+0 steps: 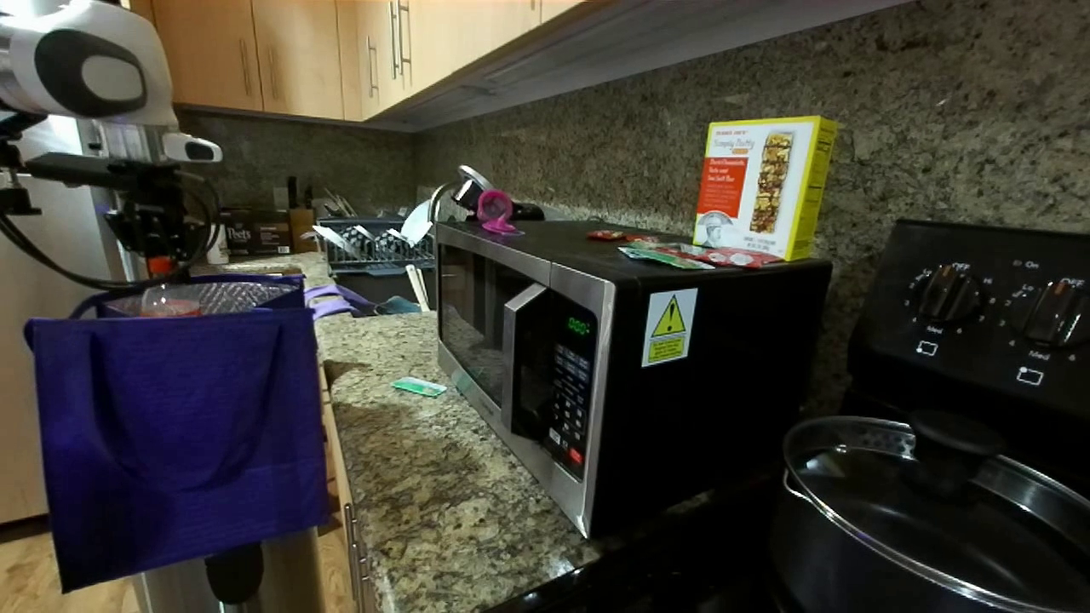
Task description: Put the coke bottle in the blue bag
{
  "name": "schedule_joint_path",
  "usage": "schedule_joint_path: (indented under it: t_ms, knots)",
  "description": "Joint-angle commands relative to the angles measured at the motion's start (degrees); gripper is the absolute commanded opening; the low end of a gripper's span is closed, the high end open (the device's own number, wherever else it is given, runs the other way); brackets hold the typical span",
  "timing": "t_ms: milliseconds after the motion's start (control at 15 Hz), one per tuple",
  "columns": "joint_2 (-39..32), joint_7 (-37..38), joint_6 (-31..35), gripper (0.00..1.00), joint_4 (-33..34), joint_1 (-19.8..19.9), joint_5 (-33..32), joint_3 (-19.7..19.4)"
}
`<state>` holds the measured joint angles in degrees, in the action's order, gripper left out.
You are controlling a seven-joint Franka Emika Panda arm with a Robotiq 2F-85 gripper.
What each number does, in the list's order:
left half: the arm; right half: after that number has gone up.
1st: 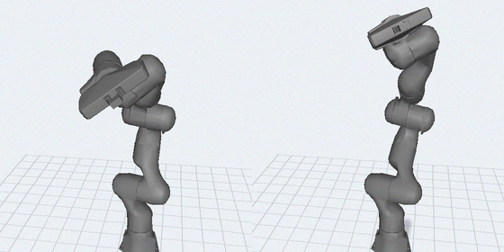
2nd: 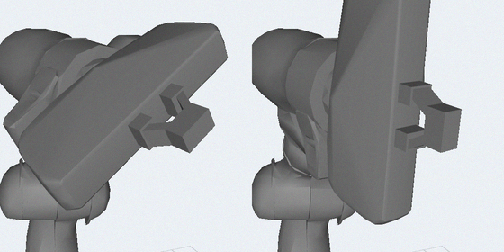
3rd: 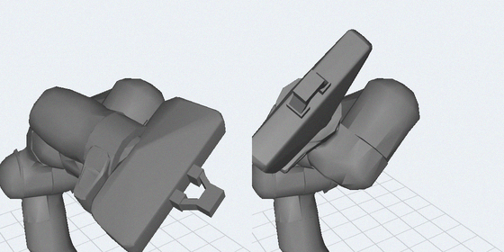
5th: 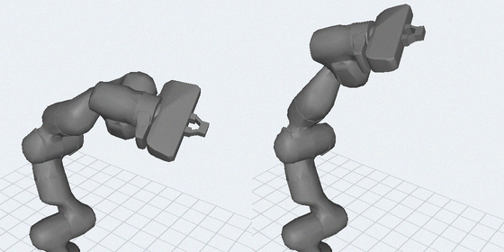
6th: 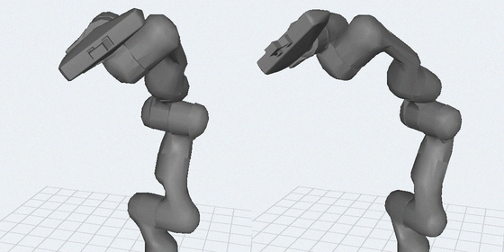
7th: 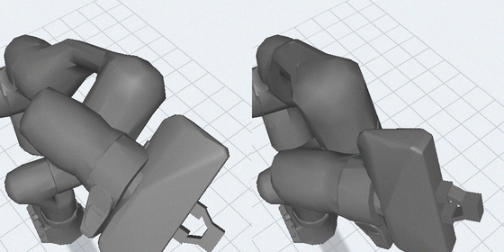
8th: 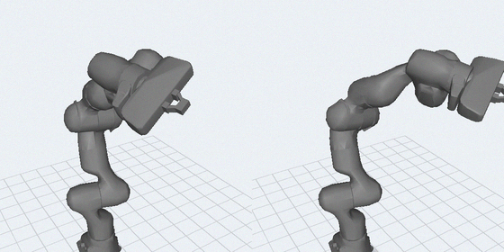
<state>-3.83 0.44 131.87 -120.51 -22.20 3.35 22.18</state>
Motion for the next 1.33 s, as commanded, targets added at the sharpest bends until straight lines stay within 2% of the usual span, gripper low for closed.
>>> schedule_joint_path:
  t_ms: [0,200,400,733,933,1000,1067,1267]
  knots:
    - [-2.3,-2.56,6.35,0.12,-2.72,-0.18,2.21,0.45]
    - [-4.38,-1.44,11.53,0.12,-4.81,-0.84,-1.21,0.24]
    - [-6.37,1.56,13.81,0.12,-6.23,-2.18,-10.43,-1.04]
    - [-11.12,4.41,11.39,0.12,-5.01,-4.97,-23.45,-3.27]
    - [-13.77,2.48,10.76,0.12,-4.09,-5.51,-24.18,-3.19]
    - [-14.27,1.92,10.8,0.62,-4.16,-5.46,-23.51,-3.0]
    - [-14.68,1.43,11.09,0.62,-4.16,-5.36,-22.68,-2.77]
    - [-14.53,0.92,11.69,0.8,-4.39,-4.98,-21.82,-2.59]
